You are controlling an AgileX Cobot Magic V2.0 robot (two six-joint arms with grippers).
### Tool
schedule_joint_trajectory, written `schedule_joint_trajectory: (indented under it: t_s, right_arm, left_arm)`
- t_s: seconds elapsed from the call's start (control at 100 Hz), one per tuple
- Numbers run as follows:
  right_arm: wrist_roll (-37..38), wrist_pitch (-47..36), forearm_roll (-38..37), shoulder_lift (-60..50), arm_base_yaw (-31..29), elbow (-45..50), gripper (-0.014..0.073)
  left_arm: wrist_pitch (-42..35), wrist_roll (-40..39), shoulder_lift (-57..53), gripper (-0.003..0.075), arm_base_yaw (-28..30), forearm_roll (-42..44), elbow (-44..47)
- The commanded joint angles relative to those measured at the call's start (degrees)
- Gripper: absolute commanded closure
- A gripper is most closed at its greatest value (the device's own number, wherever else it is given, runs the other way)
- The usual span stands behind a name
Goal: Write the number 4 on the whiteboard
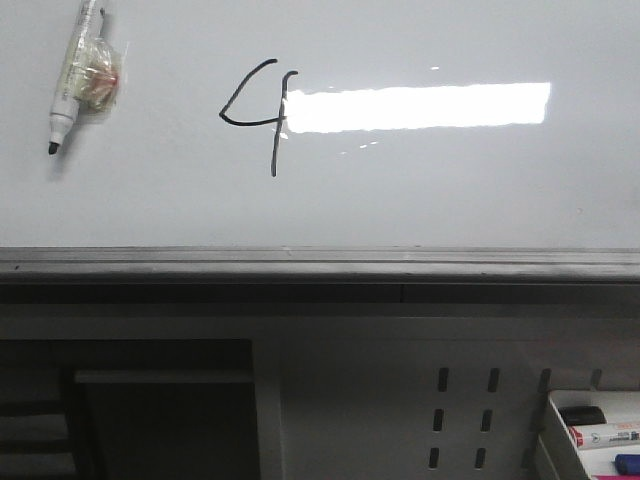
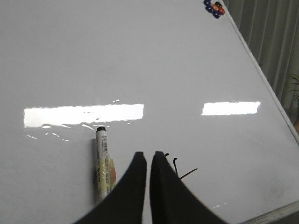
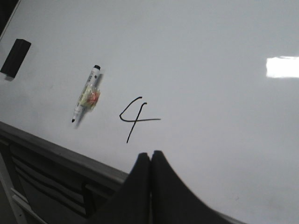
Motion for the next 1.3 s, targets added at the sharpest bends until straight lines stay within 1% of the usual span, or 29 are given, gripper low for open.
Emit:
schedule_joint_trajectory:
  t_s: [0.0, 0.12, 0.18, 1.29]
  right_arm:
    - [-0.24, -2.24, 0.58, -2.16, -0.36, 1.69, 0.0646]
    - [-0.24, -3.78, 1.35, -3.57, -0.36, 4.37, 0.0646]
    - [-0.24, -4.41, 1.52, -3.57, -0.36, 4.38, 0.0646]
    - [-0.24, -4.41, 1.52, -3.57, -0.36, 4.46, 0.0646]
  left_arm:
    - [0.35, 0.08, -2.66, 0.0741, 0.12, -0.51, 0.22]
    - [0.35, -0.02, -4.75, 0.0741, 0.12, -1.67, 1.86]
    - [0.11, -0.02, -4.72, 0.0741, 0.12, -2.66, 1.84]
    - [0.0, -0.02, -4.72, 0.0741, 0.12, -2.63, 1.84]
